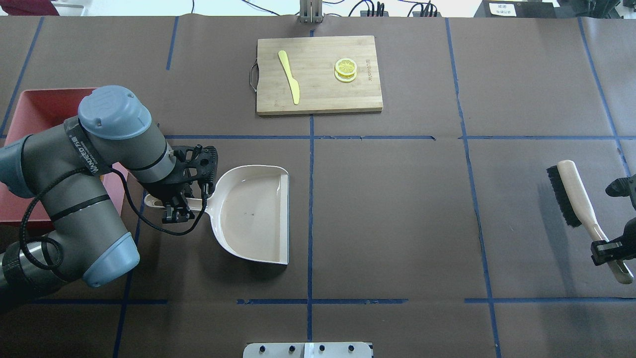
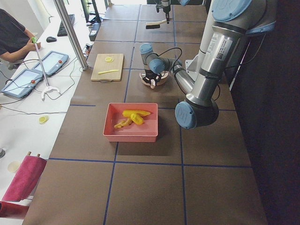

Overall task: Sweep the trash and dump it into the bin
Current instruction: 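Carry the empty dustpan back and lower it onto the table with the left gripper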

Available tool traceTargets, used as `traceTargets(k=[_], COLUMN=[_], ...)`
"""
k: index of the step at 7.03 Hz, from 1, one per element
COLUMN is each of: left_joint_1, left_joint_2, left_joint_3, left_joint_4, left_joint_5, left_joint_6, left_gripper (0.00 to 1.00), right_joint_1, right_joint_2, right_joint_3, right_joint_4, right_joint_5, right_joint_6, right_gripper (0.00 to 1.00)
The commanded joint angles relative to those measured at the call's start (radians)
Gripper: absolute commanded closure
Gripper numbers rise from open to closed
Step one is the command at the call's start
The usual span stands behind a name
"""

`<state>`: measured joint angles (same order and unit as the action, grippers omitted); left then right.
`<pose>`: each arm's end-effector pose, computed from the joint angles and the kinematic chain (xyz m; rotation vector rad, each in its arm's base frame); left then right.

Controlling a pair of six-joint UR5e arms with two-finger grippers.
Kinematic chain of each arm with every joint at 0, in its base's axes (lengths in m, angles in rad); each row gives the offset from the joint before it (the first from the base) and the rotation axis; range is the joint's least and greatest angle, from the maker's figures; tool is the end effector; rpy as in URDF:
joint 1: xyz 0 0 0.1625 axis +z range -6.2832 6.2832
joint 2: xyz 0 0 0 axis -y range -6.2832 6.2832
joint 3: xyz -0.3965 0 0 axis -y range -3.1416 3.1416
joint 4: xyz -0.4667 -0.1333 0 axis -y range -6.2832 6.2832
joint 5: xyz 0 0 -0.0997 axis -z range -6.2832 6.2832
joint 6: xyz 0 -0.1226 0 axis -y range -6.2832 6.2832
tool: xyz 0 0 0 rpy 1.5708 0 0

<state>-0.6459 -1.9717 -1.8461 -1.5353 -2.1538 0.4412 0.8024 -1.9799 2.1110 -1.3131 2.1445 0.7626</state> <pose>0.4873 -0.4497 0.2579 0.5173 0.7664 1.4641 -0.2552 -0.3601 0.5228 -0.1199 -0.6703 -0.1171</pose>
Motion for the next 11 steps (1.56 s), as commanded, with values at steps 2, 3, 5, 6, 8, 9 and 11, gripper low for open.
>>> traceTargets(k=[2, 3, 5, 6, 8, 9, 11], left_joint_1=[0.011, 0.011, 0.011, 0.011, -0.001, -0.008, -0.009], left_joint_2=[-0.001, 0.002, -0.001, -0.009, -0.012, -0.010, -0.010], left_joint_3=[0.002, 0.004, 0.037, 0.035, 0.015, 0.015, -0.008], left_joint_4=[-0.022, -0.082, -0.155, -0.155, -0.155, -0.155, -0.154], left_joint_5=[0.000, 0.000, 0.002, 0.000, 0.002, 0.008, 0.060], left_joint_6=[-0.010, -0.009, -0.022, -0.036, -0.041, -0.044, -0.091], left_gripper=[0.69, 0.55, 0.17, 0.13, 0.07, 0.07, 0.07], right_joint_1=[0.000, 0.000, 0.000, -0.002, 0.000, 0.009, 0.060], right_joint_2=[0.001, 0.003, 0.004, 0.004, -0.005, -0.008, -0.010], right_joint_3=[-0.005, -0.014, -0.048, -0.061, -0.167, -0.202, -0.201], right_joint_4=[0.000, 0.000, 0.000, 0.000, 0.179, 0.263, 0.261], right_joint_5=[0.000, 0.000, 0.002, 0.002, 0.017, 0.094, 0.132], right_joint_6=[0.001, 0.000, 0.001, 0.001, 0.014, 0.027, 0.029], right_gripper=[0.97, 0.97, 0.97, 0.97, 0.96, 0.94, 0.58])
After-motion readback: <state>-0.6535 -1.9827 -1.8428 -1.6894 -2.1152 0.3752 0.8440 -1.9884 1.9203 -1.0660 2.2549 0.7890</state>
